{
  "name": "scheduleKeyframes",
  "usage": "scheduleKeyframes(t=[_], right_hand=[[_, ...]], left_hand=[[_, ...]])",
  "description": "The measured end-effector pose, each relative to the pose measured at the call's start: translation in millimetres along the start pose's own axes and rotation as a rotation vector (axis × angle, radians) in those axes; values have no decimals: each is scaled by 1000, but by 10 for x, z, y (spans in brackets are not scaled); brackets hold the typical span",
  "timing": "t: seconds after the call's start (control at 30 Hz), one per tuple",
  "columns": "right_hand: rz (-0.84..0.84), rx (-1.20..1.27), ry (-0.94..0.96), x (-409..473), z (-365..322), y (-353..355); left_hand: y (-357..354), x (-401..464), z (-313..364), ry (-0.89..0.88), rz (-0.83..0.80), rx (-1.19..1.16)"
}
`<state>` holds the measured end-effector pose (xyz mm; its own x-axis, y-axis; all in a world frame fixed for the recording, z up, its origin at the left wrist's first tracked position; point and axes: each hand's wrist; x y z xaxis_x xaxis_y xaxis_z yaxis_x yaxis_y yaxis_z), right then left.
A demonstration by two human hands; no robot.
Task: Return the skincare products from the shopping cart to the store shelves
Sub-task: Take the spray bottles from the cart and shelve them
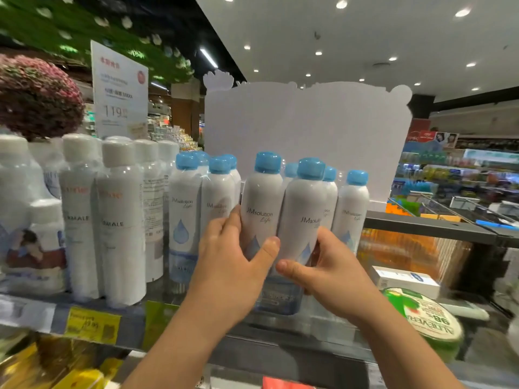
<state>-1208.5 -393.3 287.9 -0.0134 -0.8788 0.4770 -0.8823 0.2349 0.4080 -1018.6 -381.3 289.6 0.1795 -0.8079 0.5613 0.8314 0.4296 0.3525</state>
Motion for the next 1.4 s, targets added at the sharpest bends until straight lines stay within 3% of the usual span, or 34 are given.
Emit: scheduleKeyframes(t=[0.5, 0.73, 1.4], right_hand=[[51, -43, -17, -6, 121, -70], [32, -107, -35, -83, 161, -96], [76, -194, -60, 63, 112, -328]], left_hand=[[-188, -123, -61, 91, -72, -83], [-222, -247, -51, -31, 34, -8], [-202, -141, -138, 16, -65, -57]])
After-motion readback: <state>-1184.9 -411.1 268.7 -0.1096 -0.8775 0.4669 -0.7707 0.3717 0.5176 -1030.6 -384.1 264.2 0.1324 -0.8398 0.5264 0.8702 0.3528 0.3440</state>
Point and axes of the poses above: each hand's wrist, its own x-axis towards the middle knuckle, its own y-axis out of the back of the hand, z = x × y, and after that the axes turned 8 degrees about z, right-handed
